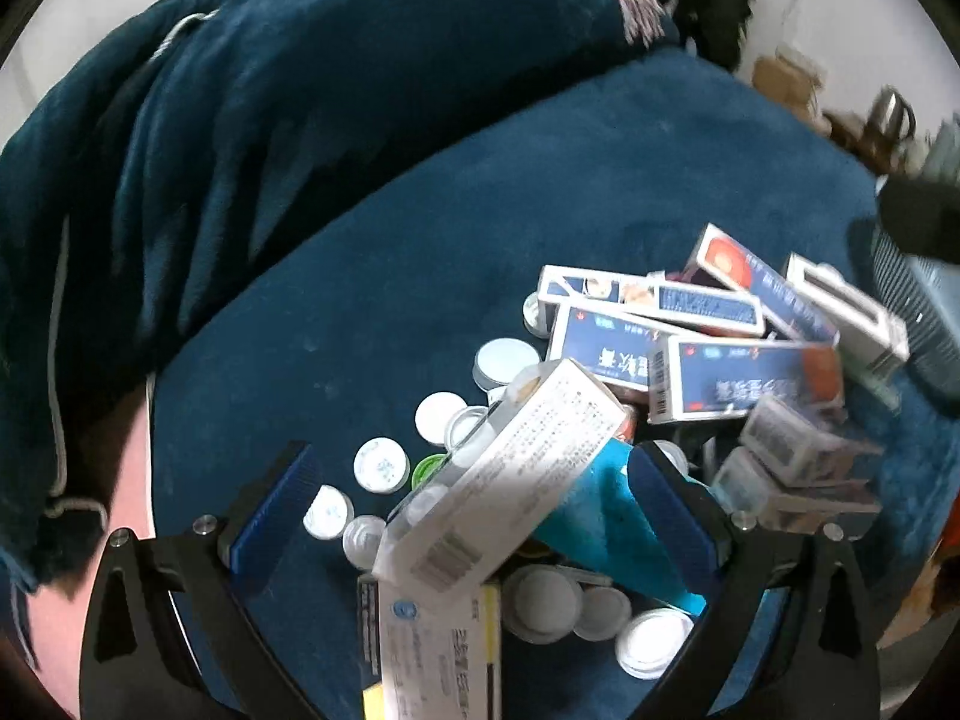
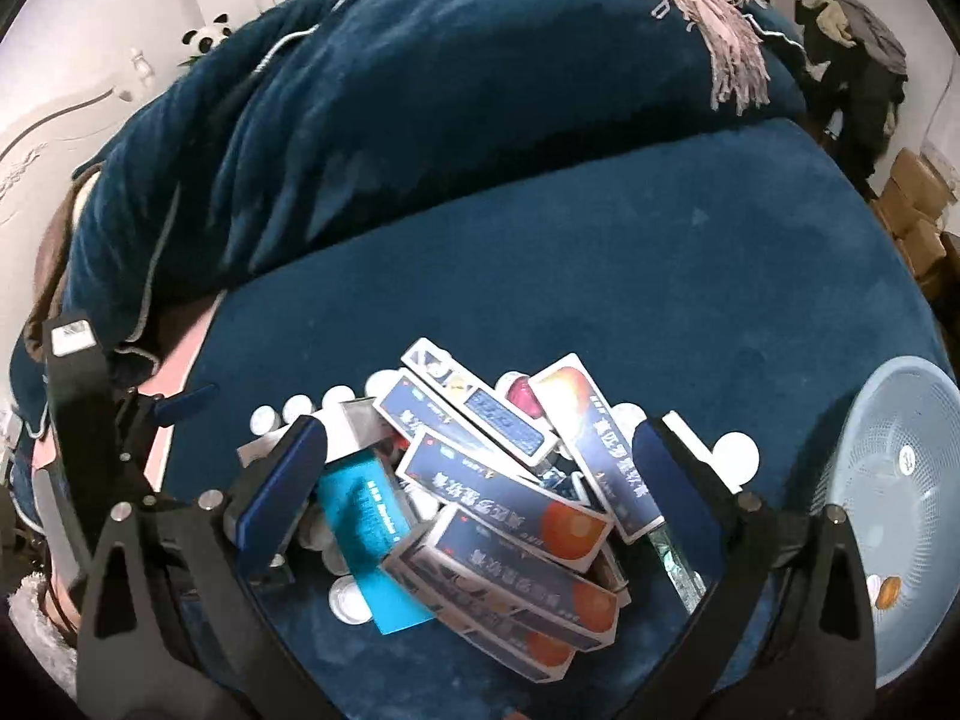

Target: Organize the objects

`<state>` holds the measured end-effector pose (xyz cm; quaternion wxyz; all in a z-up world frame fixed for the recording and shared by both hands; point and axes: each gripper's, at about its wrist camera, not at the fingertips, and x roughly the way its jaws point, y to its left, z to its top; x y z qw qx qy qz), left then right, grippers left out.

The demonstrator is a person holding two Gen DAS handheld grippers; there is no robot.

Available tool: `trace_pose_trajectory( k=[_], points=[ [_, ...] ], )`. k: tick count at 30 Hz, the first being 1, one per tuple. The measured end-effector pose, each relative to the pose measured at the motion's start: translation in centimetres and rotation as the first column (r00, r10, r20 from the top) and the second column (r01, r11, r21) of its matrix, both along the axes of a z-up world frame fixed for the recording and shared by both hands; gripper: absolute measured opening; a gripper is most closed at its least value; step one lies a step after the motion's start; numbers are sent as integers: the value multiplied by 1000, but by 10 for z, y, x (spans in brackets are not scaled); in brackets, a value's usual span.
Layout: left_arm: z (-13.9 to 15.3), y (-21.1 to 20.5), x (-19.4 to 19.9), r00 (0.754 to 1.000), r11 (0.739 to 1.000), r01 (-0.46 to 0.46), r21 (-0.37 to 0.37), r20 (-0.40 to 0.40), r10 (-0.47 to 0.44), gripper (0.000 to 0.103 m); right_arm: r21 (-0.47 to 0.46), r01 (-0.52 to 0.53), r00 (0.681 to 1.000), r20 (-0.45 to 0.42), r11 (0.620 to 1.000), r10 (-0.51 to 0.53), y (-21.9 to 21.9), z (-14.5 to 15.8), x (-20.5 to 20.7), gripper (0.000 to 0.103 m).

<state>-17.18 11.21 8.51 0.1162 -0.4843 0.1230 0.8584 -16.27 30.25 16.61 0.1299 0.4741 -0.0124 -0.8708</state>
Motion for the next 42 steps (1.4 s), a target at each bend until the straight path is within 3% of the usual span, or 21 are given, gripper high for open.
trace_pose_trajectory(
  k=[3, 6, 9, 12, 16, 21, 27, 34, 37, 38, 40, 42],
  points=[
    [-11, 6, -9, 999, 999, 41, -6, 13, -41, 100, -8, 15, 1000, 12, 1000, -15, 0, -2, -3, 103],
    [-23, 6, -14, 996, 998, 56, 12, 73, -56, 81, 9, 5, 1000, 20, 1000, -5, -2, -6, -3, 103],
    [-23, 1, -13, 994, 997, 67, 26, 86, -69, 44, 27, -10, 1000, 23, 1000, 10, -4, -9, -4, 103],
    [-15, -10, -10, 998, 998, 34, 48, 56, -37, 40, 24, -14, 1000, 23, 1000, 14, -6, -10, -5, 103],
    [6, -35, -7, 999, 993, -45, 105, 21, 43, 39, 18, -34, 999, 28, 999, 33, -15, -10, -5, 103],
    [19, -77, 9, 988, 975, -155, 158, 46, 150, 39, 5, -109, 992, 62, 994, 108, -39, -9, -4, 103],
    [15, -124, 39, 960, 943, -276, 187, 99, 262, 39, -27, -278, 940, 199, 960, 277, -92, -39, -7, 102],
    [8, -151, 46, 943, 919, -331, 213, 118, 312, 39, 74, -359, 890, 328, 931, 317, -130, -81, -13, 101],
    [4, -155, 41, 932, 905, -358, 230, 145, 332, 39, 113, -358, 885, 359, 927, 298, -132, -89, -15, 101],
    [4, -156, 40, 930, 900, -365, 240, 151, 336, 41, 117, -357, 882, 369, 927, 293, -131, -91, -16, 101],
    [7, -156, 39, 930, 895, -366, 255, 145, 339, 63, 132, -363, 873, 395, 922, 287, -133, -100, -16, 101],
    [8, -154, 38, 931, 893, -363, 266, 137, 338, 71, 153, -376, 862, 420, 914, 285, -135, -109, -17, 101]
  ],
)
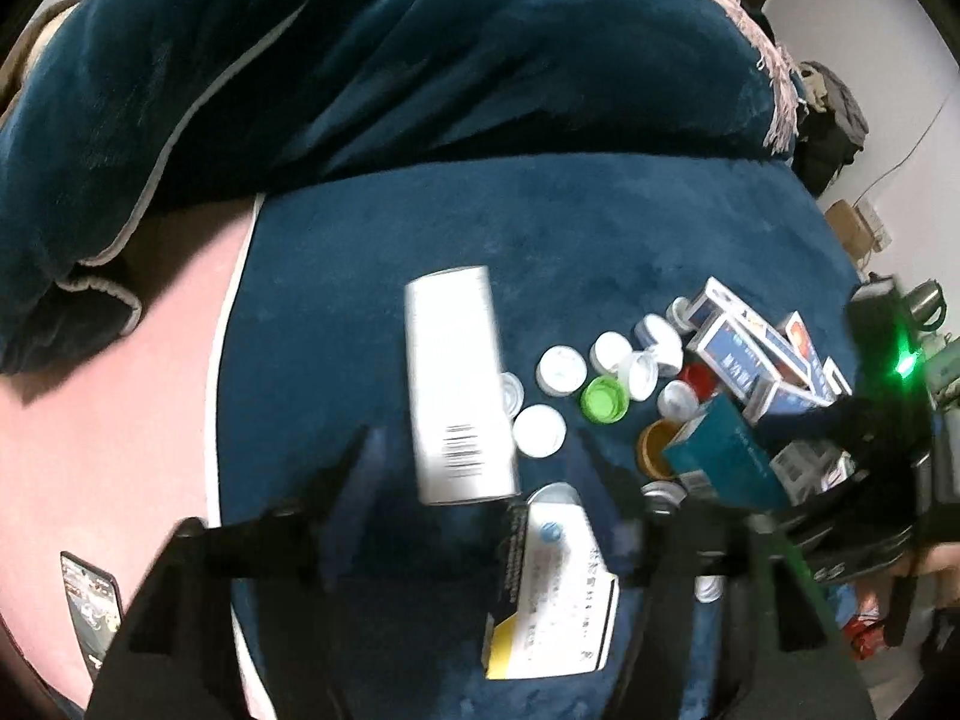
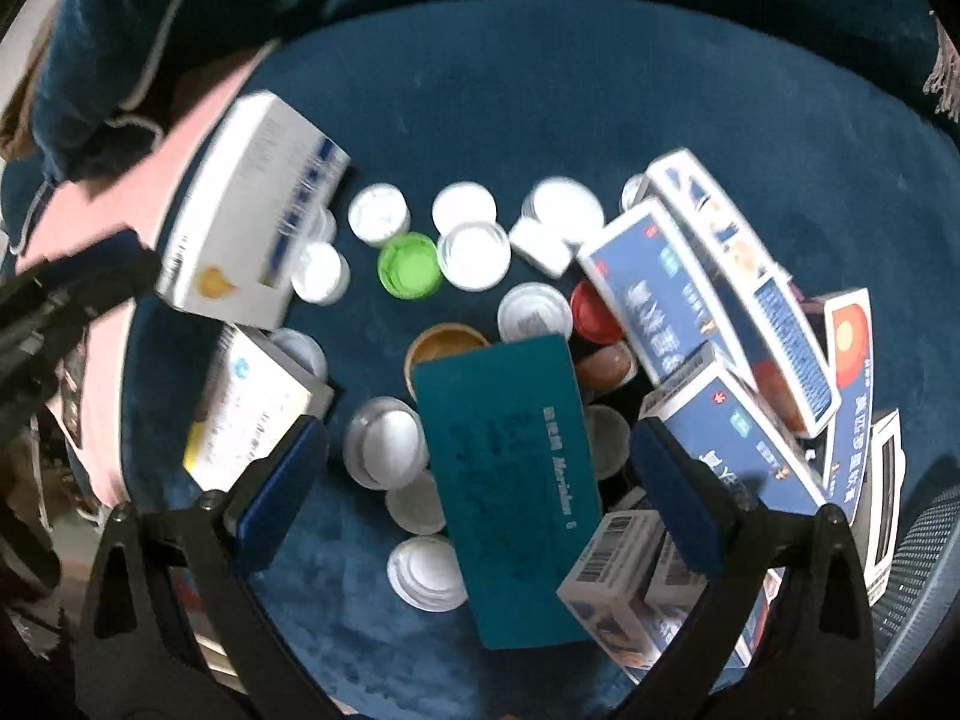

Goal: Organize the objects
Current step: 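Grasp the white box with blue stripe in left gripper while right grasps teal box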

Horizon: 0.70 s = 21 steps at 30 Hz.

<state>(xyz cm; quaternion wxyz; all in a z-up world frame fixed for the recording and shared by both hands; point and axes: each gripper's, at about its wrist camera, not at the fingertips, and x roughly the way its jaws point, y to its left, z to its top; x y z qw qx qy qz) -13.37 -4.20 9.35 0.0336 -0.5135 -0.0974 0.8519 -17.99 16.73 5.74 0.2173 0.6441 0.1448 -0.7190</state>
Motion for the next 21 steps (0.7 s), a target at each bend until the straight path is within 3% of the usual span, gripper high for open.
trace_pose_trajectory(
  k=[3, 5, 6, 9, 13, 18, 21],
  points=[
    [-2, 1, -4, 1000, 1000, -3, -5, 2, 3, 71, 24, -28, 999, 17, 999, 28, -3, -9, 1, 96],
    [-7, -1, -10, 1000, 1000, -14, -16, 19, 14, 71, 63, -57, 998, 10, 996, 57, -7, -13, 4, 62],
    [-9, -3, -12, 999, 999, -25, -22, 28, 25, 72, 77, -71, 997, 8, 994, 71, -8, -15, 5, 57],
    [-14, -16, -16, 996, 997, -78, -24, 36, 79, 72, 55, -82, 997, 4, 995, 82, -8, -14, 8, 57],
    [-20, -39, -22, 983, 984, -178, 5, 36, 178, 82, -31, -47, 998, -34, 998, 46, -5, -3, 3, 57],
    [-39, -31, -35, 984, 988, -154, 1, 91, 153, 82, -56, -43, 997, -65, 998, 39, -7, -2, -2, 57],
    [-50, -19, -42, 984, 990, -120, -70, 123, 128, 83, -47, -38, 998, -52, 998, 36, -8, -7, -7, 58]
  ],
)
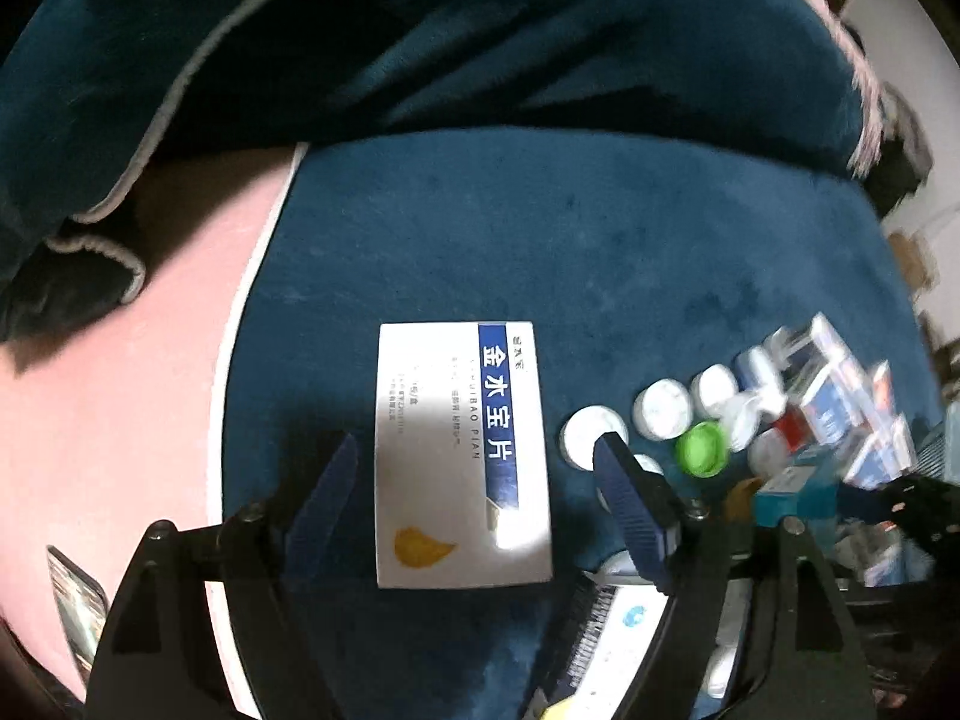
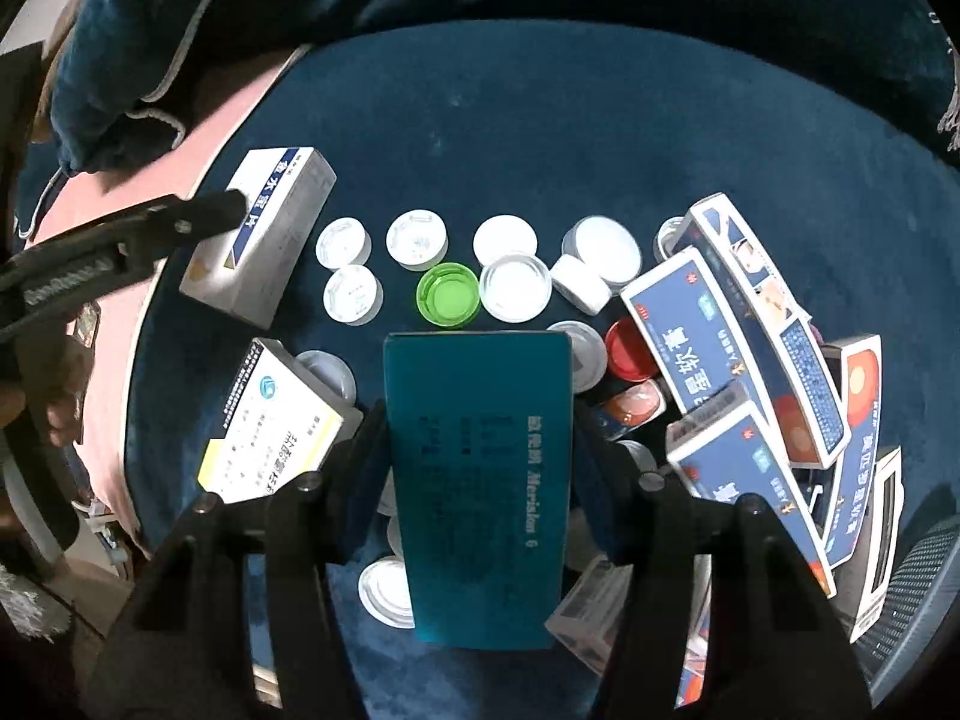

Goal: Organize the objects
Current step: 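Grasp the white box with blue stripe in left gripper while right grasps teal box, then carry both boxes over the colander and open both grippers to drop them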

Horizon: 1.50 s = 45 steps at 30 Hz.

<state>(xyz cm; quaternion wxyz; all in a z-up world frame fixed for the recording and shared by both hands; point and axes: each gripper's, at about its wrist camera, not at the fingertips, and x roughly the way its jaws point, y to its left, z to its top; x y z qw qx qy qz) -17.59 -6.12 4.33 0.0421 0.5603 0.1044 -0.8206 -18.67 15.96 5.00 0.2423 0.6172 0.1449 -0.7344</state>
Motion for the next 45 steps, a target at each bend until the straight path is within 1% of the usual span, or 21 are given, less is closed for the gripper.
trace_pose_trajectory(
  k=[1, 2, 4, 6, 7, 8, 9, 10, 12, 14, 18, 19, 20, 22, 24, 29, 33, 37, 39, 41, 45],
  points=[
    [-5, 4, -3, 1000, 999, 7, -38, 22, -7, 84, 6, 4, 1000, 2, 1000, -4, -1, -3, -1, 58],
    [-10, 6, -5, 999, 998, 13, -60, 34, -11, 84, 9, 5, 1000, 4, 1000, -5, 1, -3, -3, 58],
    [-19, 8, -7, 998, 997, 28, -78, 57, -23, 84, 12, 7, 1000, 8, 1000, -7, 1, -4, -6, 58],
    [-25, 8, -7, 998, 997, 36, -63, 60, -32, 84, 17, 12, 1000, 17, 1000, -12, 2, -9, -8, 58],
    [-27, 7, -6, 998, 998, 35, -59, 58, -31, 84, 22, 19, 1000, 24, 1000, -19, 1, -3, -3, 58],
    [-28, 5, -5, 998, 998, 29, -53, 59, -26, 84, 26, 23, 999, 30, 999, -24, -1, -4, -4, 58],
    [-28, 3, -5, 998, 999, 25, -47, 61, -22, 81, 30, 27, 999, 37, 999, -28, 1, -5, -4, 58],
    [-27, 2, -4, 998, 999, 22, -42, 59, -19, 72, 38, 29, 999, 42, 999, -31, 1, -7, -4, 59],
    [-26, 1, 0, 998, 999, 18, -34, 56, -16, 66, 48, 27, 998, 47, 998, -29, 1, -9, -3, 61],
    [-26, -1, 1, 998, 1000, 19, -23, 55, -18, 65, 62, 24, 998, 62, 998, -27, 1, -12, -2, 63],
    [-22, -4, 3, 999, 1000, 22, -16, 45, -21, 65, 95, 3, 995, 101, 995, -13, 1, -18, 0, 61],
    [-17, -5, 5, 999, 1000, 18, -17, 35, -18, 65, 100, -12, 996, 91, 995, 2, 0, -17, 1, 58],
    [-14, -7, 7, 1000, 1000, 15, -14, 26, -15, 65, 99, -18, 997, 76, 995, 11, -1, -15, 1, 58],
    [-5, -8, 11, 1000, 1000, 8, -8, 9, -8, 65, 67, -10, 999, 42, 998, 7, 5, -4, 3, 58],
    [6, -7, 14, 1000, 1000, 8, -2, -12, -8, 65, 6, 24, 1000, 17, 1000, -24, 9, 10, 0, 58],
    [28, 8, 21, 998, 999, 38, -7, -51, -38, 65, -107, 73, 997, -27, 992, -76, 21, 35, -1, 58],
    [46, 28, 25, 994, 997, 74, -9, -84, -74, 65, -173, 98, 992, -56, 980, -109, 33, 49, 5, 58],
    [64, 50, 28, 987, 994, 107, 3, -119, -106, 65, -271, 131, 980, -112, 954, -167, 51, 77, 11, 58],
    [73, 62, 30, 983, 992, 128, 8, -137, -125, 65, -288, 162, 969, -137, 944, -208, 70, 92, 12, 58],
    [79, 74, 29, 978, 989, 147, 13, -148, -143, 65, -304, 203, 958, -136, 931, -254, 84, 96, 12, 58],
    [91, 107, 26, 968, 980, 198, 16, -163, -193, 65, -306, 263, 936, -147, 915, -319, 117, 107, 14, 58]
  ],
)
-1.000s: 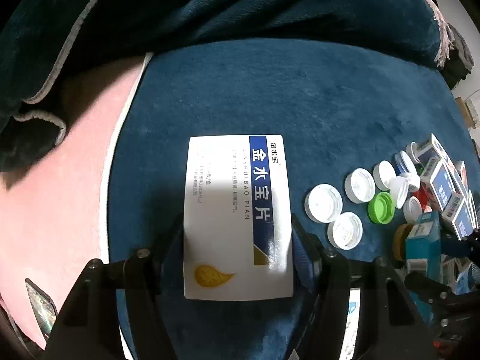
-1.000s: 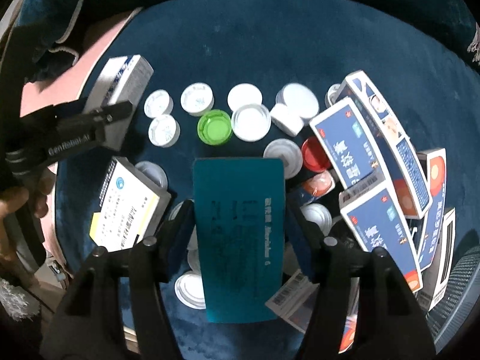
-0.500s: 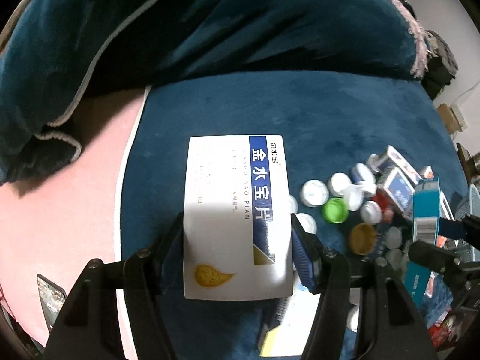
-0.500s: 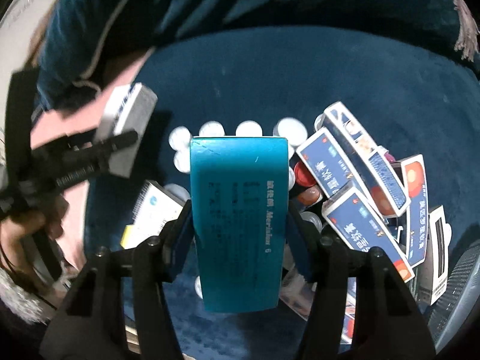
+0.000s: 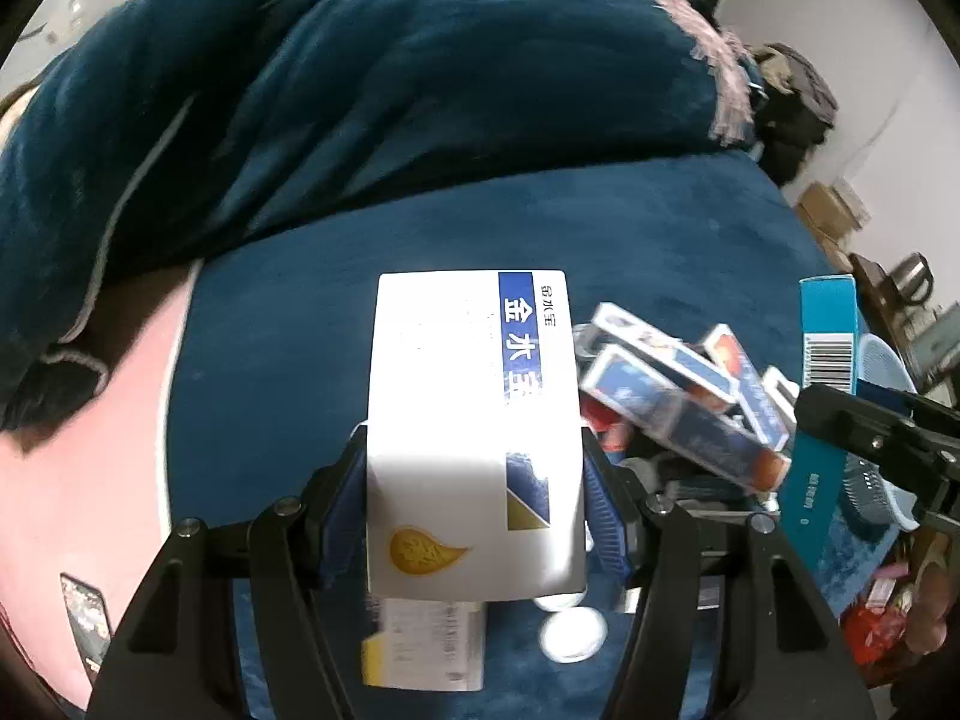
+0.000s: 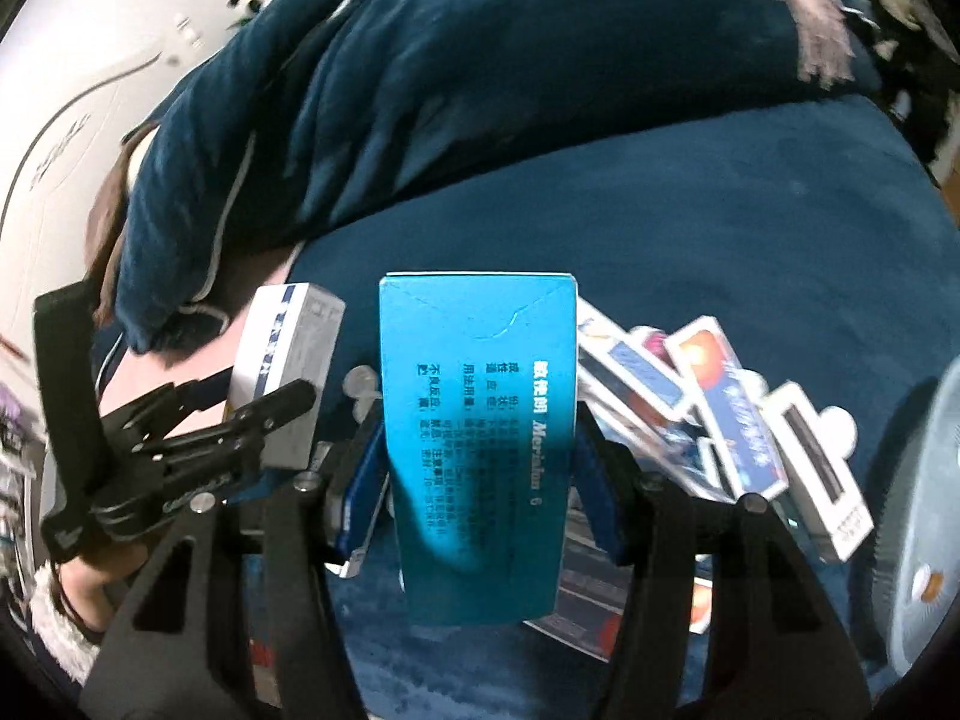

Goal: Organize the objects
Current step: 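Carry both boxes over the colander and open both grippers to drop them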

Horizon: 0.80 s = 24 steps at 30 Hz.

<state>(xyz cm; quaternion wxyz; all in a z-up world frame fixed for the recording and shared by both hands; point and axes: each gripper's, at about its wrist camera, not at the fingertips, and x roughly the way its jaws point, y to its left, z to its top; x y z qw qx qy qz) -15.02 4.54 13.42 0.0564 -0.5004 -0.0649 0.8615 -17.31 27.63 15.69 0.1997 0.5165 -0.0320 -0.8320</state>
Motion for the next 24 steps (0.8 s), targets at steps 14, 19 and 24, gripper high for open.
trace_pose_trajectory(
  k=[14, 19, 24],
  points=[
    [36, 130, -8, 977, 977, 210, 32, -48, -208, 65, 39, 228, 973, -52, 973, -226, 110, 20, 15, 58],
    [48, 184, -9, 958, 957, 283, 67, -67, -279, 65, 82, 340, 939, -90, 937, -333, 154, 25, 22, 58],
    [57, 252, -7, 917, 914, 395, 95, -95, -387, 65, 135, 488, 870, -161, 862, -467, 210, 32, 37, 58]
  ],
)
